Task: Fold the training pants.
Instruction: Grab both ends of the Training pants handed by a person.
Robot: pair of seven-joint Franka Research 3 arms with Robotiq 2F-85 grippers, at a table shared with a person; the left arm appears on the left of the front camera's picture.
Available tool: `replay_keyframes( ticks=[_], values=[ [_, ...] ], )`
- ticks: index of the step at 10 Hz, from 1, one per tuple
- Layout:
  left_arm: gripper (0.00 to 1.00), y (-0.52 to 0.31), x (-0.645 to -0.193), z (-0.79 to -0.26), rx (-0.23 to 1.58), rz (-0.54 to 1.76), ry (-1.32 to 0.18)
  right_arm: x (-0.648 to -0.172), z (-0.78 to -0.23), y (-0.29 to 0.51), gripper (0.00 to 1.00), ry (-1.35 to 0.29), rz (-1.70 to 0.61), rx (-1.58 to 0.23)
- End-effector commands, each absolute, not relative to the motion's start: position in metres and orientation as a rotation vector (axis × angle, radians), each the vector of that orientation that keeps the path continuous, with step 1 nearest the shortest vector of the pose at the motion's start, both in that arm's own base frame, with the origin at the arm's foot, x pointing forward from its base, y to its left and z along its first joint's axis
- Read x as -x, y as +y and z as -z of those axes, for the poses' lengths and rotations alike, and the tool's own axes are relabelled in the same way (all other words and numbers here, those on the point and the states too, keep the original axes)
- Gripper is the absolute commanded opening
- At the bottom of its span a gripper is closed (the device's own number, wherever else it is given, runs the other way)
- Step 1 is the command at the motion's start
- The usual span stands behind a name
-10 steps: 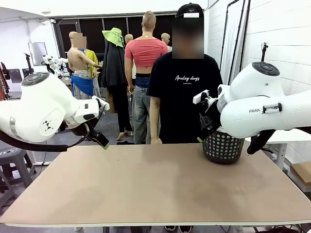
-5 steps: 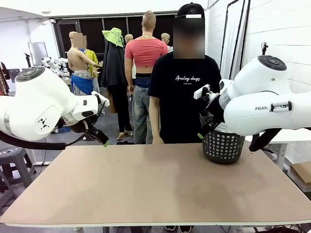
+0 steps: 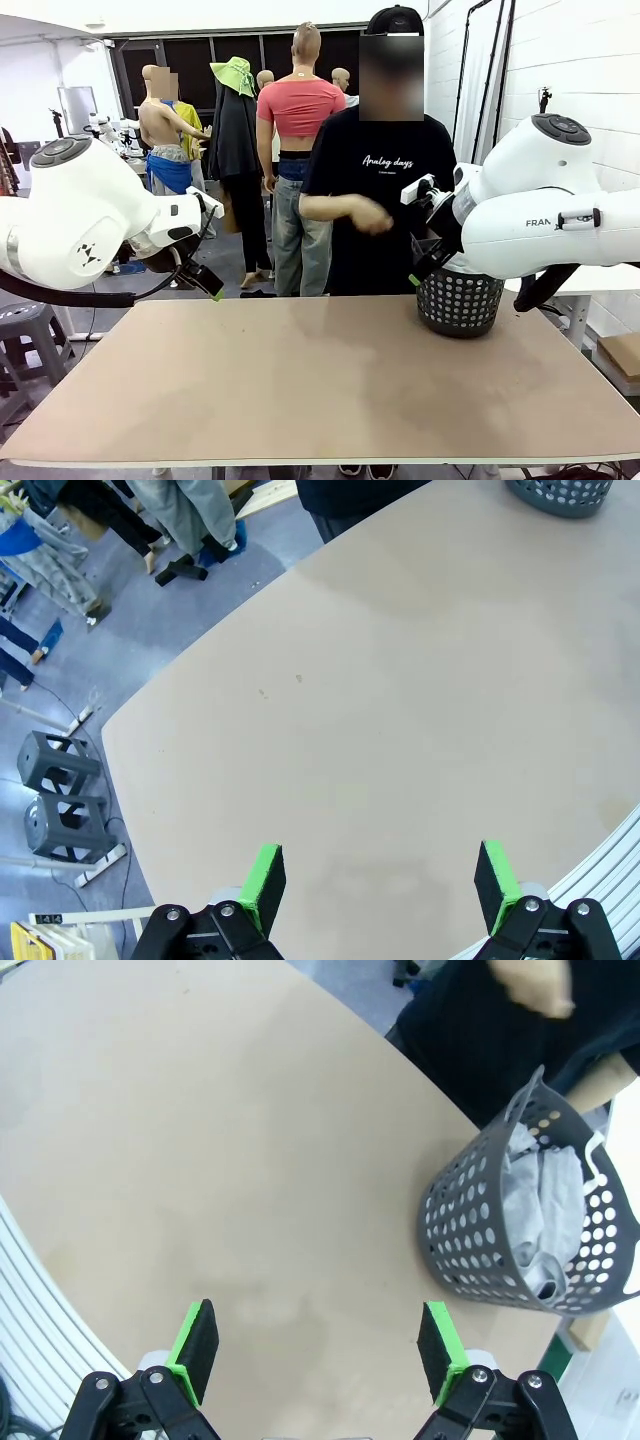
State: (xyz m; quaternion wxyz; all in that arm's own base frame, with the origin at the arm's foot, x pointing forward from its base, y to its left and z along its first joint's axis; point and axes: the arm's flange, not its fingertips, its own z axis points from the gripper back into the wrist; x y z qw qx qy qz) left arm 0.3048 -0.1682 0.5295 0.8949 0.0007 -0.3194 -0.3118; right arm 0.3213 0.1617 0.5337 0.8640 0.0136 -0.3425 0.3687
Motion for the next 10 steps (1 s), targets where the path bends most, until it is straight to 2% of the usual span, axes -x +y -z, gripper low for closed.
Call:
replay_keyframes(
  ticks=[1,10],
  values=[
    [1.00,-0.1683,-0.3047,-0.5295,-0.006,0.660,-0.663,-0.3205,-0.5339,0.1636,1.00,-0.720,-0.779,-0.030],
    [1.00,-0.1683,-0.3047,-0.5295,-0.006,0.660,-0.663,-0.3205,-0.5339,0.1636,1.00,-0.720,-0.779,-0.030]
  ],
)
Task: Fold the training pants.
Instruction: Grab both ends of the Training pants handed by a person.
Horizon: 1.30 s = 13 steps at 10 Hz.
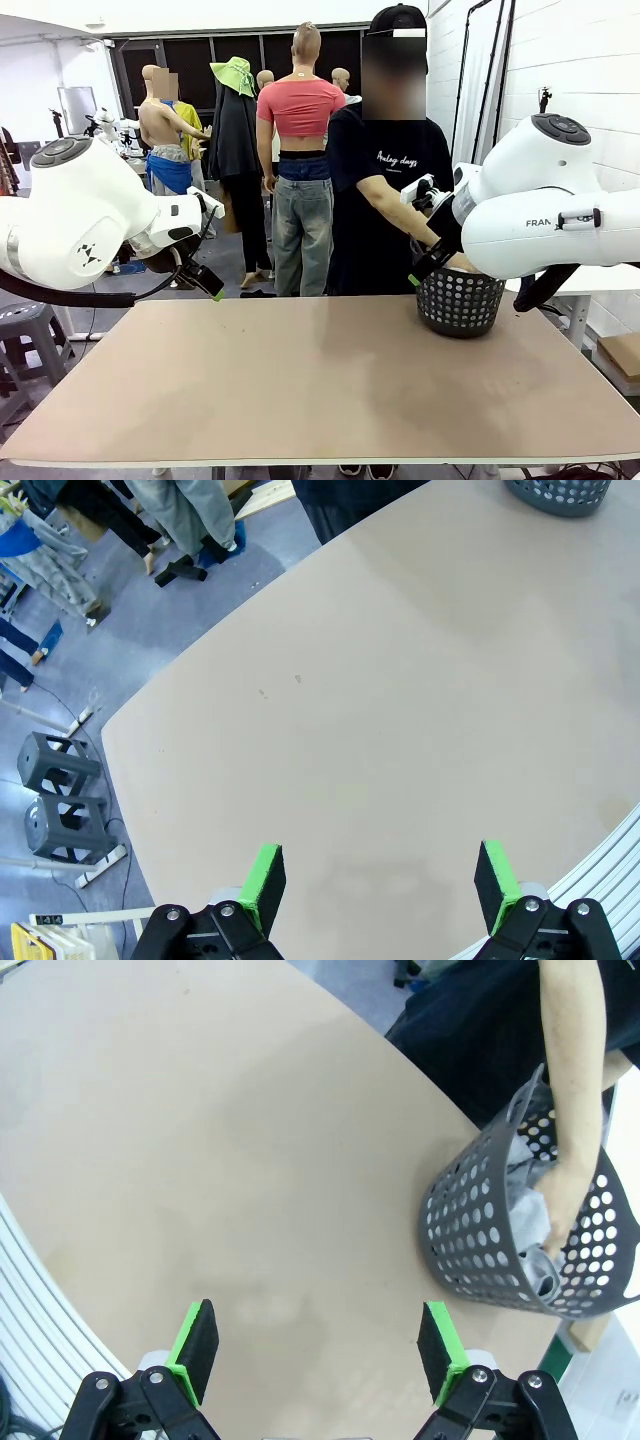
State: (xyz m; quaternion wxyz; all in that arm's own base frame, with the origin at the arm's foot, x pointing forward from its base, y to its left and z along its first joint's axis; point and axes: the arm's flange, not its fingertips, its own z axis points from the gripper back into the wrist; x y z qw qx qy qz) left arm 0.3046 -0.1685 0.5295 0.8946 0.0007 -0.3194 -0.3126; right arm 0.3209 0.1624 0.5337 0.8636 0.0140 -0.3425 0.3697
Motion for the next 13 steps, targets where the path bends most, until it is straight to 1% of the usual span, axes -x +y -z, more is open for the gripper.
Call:
replay_keyframes(
  ticks=[1,13],
  values=[
    [1.00,-0.1683,-0.3047,-0.5295,-0.006,0.660,-0.663,-0.3205,-0.5339,0.1636,1.00,-0.720,-0.779,-0.030],
    [1.00,-0.1683,-0.3047,-0.5295,-0.006,0.660,-0.663,-0.3205,-0.5339,0.1636,1.00,-0.720,-0.779,-0.030]
  ],
)
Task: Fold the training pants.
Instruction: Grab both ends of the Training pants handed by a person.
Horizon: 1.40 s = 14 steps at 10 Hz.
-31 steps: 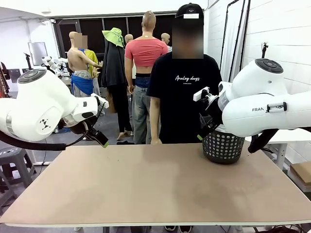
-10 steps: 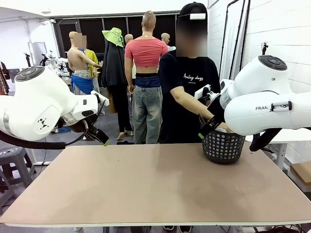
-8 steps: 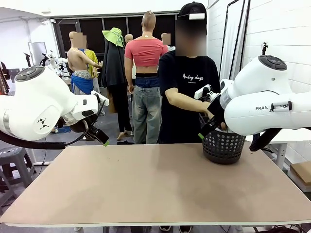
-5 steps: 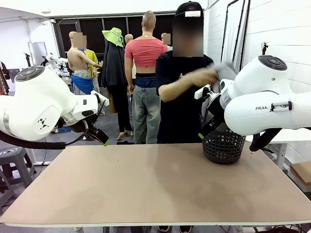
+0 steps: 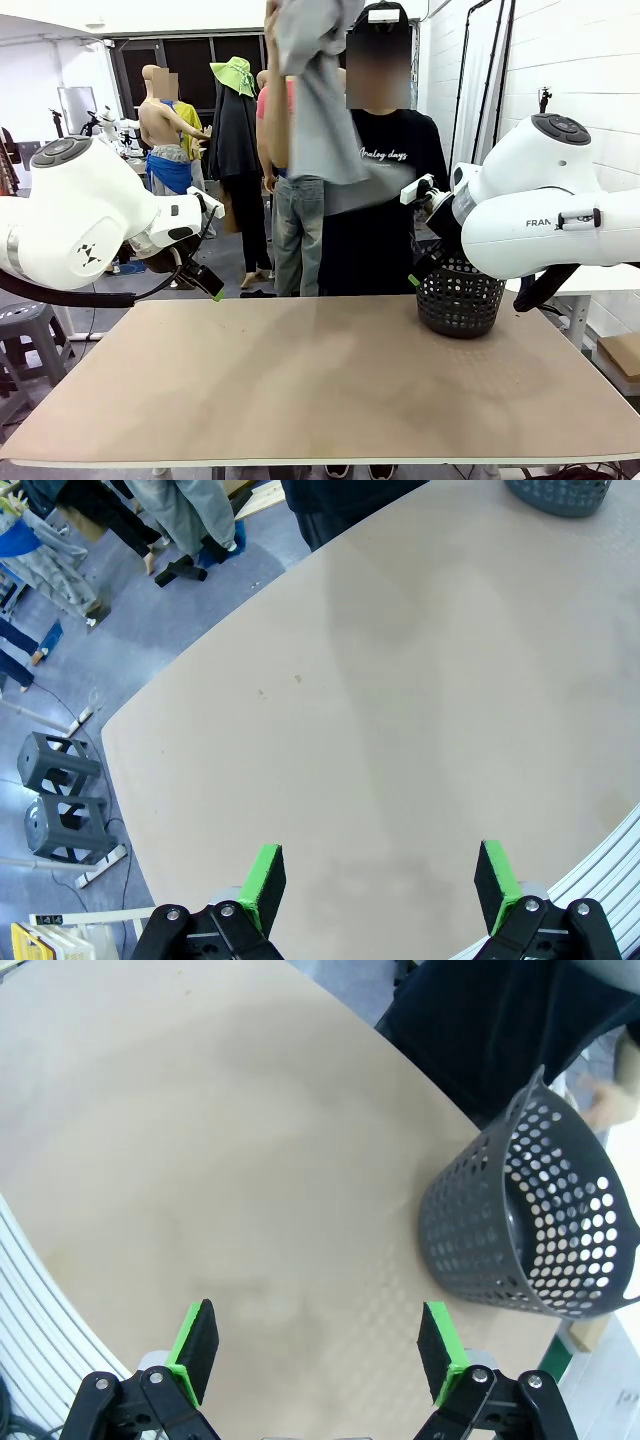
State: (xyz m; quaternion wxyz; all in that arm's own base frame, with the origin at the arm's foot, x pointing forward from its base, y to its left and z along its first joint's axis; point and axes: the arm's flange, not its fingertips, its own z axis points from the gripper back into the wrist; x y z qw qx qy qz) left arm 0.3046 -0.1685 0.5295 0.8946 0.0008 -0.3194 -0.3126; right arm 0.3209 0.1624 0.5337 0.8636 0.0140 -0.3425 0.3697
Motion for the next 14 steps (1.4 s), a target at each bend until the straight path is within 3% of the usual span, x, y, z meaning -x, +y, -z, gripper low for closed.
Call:
replay_keyframes(
  ticks=[1,14],
  values=[
    [1.00,-0.1683,-0.3047,-0.5295,-0.006,0.660,-0.663,-0.3205,-0.5339,0.1636,1.00,-0.720,-0.779,-0.030],
    [1.00,-0.1683,-0.3047,-0.5295,-0.006,0.660,-0.663,-0.3205,-0.5339,0.1636,1.00,-0.720,-0.779,-0.030]
  ],
)
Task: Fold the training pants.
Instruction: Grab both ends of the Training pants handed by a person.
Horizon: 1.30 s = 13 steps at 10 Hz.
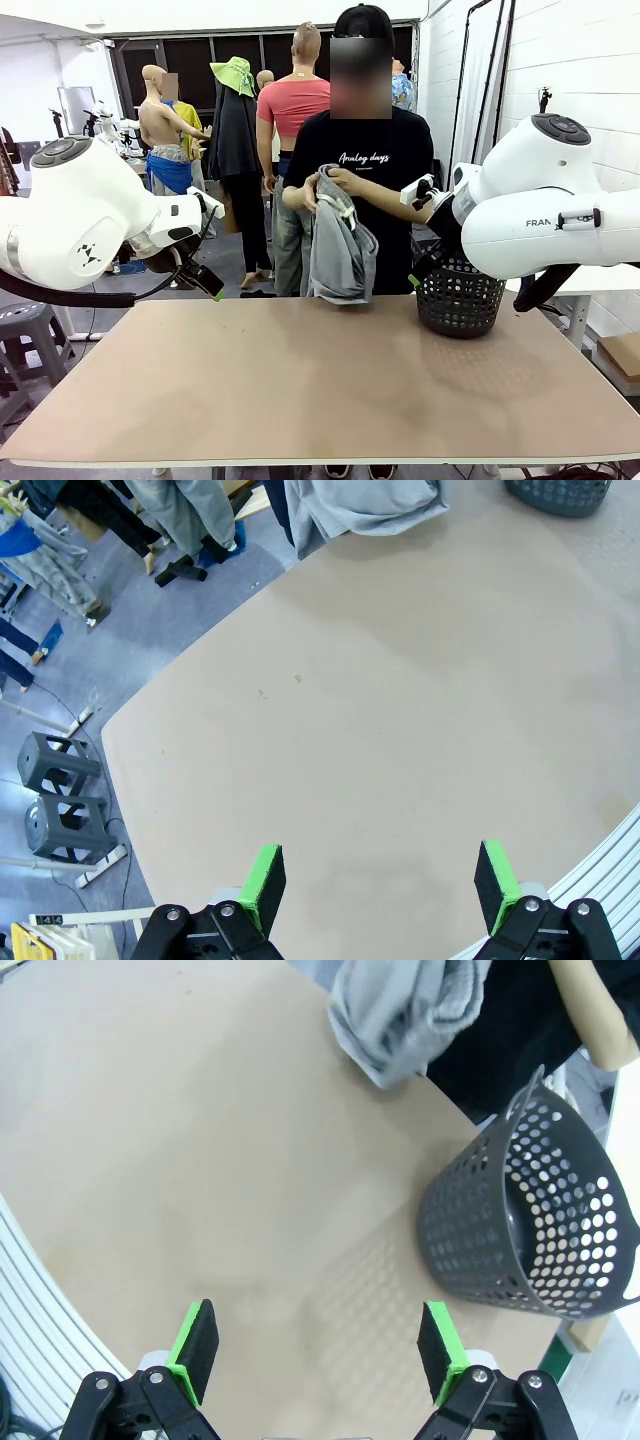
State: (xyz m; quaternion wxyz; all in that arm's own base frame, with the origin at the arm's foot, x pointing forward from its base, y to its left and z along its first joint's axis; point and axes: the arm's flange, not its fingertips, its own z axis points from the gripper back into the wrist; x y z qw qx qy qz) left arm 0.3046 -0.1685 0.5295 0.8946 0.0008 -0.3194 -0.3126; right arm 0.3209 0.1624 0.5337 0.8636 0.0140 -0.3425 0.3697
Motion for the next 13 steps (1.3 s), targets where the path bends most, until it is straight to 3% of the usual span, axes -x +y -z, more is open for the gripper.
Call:
replay_keyframes(
  ticks=[1,13],
  values=[
    [1.00,-0.1683,-0.3047,-0.5295,-0.006,0.660,-0.663,-0.3205,-0.5339,0.1636,1.00,-0.720,-0.779,-0.030],
    [1.00,-0.1683,-0.3047,-0.5295,-0.006,0.660,-0.663,-0.3205,-0.5339,0.1636,1.00,-0.720,-0.779,-0.030]
  ],
)
